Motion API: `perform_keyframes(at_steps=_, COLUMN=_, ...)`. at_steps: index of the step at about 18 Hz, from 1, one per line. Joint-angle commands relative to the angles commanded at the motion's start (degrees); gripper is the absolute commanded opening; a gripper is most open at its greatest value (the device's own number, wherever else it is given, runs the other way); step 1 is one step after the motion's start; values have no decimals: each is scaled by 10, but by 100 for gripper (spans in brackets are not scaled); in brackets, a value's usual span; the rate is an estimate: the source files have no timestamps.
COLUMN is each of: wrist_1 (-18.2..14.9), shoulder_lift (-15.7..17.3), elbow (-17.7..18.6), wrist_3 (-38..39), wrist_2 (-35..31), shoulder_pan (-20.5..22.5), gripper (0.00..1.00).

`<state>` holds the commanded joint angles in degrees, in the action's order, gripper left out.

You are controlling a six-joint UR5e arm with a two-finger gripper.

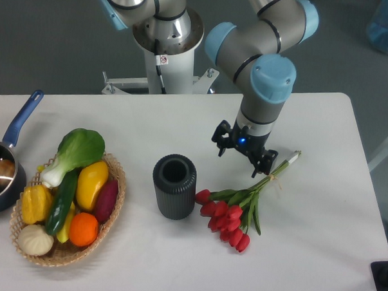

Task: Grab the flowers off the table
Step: 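Move the open gripper over the red tulip stems, then lower the gripper onto the tulip stems and close it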

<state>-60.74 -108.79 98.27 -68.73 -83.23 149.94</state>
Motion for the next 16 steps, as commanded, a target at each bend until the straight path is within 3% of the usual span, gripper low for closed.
perform_keyframes(at_steps=5, wrist_1=11, shoulder_lift=-41, elbow=-55, wrist_3=-4, wrist_2=-25, shoulder_pan=15, gripper=100)
perform_keyframes(at_steps=12, wrist_1=31, shoulder_lift=-91, elbow=-48, wrist_3=-12, wrist_2=-67, shoulder_pan=16, gripper=100)
perform_keyframes(at_steps=16, wrist_1=32, shoulder_lift=-100, elbow=-43, wrist_3=-9, wrist_2=-69, shoulder_pan=14, gripper=100)
